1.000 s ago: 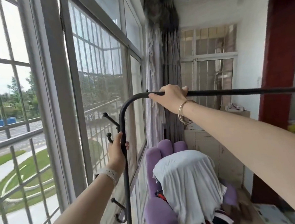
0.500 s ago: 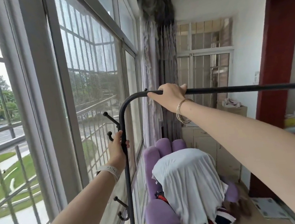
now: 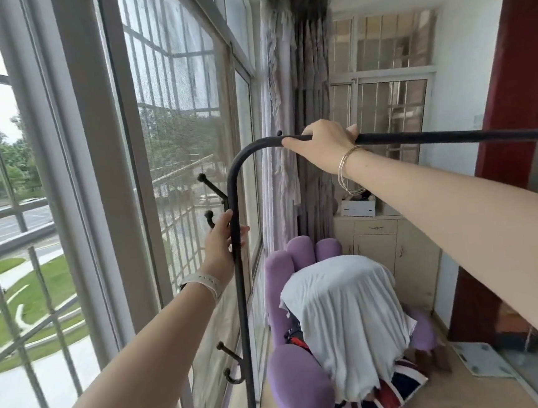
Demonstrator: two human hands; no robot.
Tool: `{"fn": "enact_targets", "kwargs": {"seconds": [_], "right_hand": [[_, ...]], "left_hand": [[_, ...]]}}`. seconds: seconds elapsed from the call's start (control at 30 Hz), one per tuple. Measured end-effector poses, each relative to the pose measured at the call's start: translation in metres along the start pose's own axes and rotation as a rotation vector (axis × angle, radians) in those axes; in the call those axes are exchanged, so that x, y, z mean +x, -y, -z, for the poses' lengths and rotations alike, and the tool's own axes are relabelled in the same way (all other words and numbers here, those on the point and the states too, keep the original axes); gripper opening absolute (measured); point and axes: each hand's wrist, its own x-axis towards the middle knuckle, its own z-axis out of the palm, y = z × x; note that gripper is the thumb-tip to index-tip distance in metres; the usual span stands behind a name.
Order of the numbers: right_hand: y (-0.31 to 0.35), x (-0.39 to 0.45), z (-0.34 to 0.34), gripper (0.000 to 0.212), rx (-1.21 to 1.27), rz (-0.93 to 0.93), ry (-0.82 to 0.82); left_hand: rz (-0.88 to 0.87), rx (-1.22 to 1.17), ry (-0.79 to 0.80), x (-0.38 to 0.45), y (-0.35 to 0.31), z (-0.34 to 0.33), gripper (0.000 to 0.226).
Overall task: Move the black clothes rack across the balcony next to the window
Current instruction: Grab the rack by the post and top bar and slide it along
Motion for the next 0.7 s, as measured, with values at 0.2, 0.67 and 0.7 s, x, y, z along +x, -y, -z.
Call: {"fn": "enact_targets", "kwargs": {"seconds": [0.2, 0.67, 0.7], "right_hand": [[-0.003, -0.007, -0.005, 0.054, 0.014, -0.002, -0.003], [0.001, -0.026, 0.015, 0.054, 0.023, 0.038, -0.039], [0.001, -0.029, 0.018, 0.054, 0.019, 0.040, -0.046]], "left_hand": [[0.000, -0.050, -0.035, 0.000, 0.010, 0.002, 0.018], [-0.048, 0.001, -0.045, -0.021, 0.012, 0.010, 0.027], [-0.051, -0.005, -0.043, -0.024, 0.012, 0.010, 0.026]]}}
